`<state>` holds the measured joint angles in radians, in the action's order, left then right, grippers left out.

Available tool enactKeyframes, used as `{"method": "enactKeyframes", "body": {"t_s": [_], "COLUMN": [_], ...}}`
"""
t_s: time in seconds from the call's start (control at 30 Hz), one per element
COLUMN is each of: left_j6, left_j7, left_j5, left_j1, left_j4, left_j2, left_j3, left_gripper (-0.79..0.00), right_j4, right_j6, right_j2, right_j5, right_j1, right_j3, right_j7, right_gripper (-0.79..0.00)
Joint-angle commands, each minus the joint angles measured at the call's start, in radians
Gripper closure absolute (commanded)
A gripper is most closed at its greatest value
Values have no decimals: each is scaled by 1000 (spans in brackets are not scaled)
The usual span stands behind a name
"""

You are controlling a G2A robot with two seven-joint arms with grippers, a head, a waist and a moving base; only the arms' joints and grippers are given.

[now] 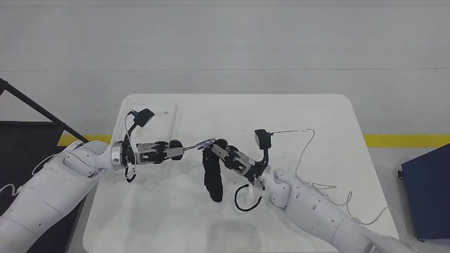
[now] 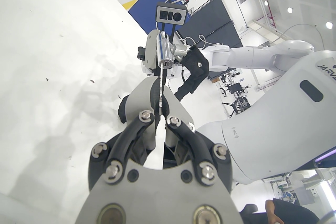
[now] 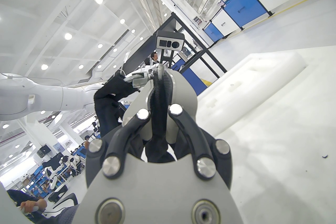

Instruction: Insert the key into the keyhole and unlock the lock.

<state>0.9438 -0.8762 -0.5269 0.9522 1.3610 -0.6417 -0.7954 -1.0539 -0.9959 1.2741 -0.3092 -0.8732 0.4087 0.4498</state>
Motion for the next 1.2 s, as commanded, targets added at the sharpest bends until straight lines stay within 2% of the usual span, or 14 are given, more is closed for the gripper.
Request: {"method": "enactKeyframes", "body": {"t_s": [0.0,0.53,1.17], "left_j6": [0,-3,-17], "left_j7": [0,-3,-17], "left_j5": [1,-7,-4], "left_j1": [3,19,13], "left_j4": [0,21,20], "left_j2": [1,1,-14], "left_j3": [-3,-13,-20], "left_gripper": [0,0,0], "right_j4": [0,0,0], "right_j6": [0,0,0], "right_j2": [0,0,0], "right_j5": [0,0,0], "right_j1": [0,0,0], "right_j3": [0,0,0], "right_j7": [0,0,0], "right_gripper": [0,0,0]}}
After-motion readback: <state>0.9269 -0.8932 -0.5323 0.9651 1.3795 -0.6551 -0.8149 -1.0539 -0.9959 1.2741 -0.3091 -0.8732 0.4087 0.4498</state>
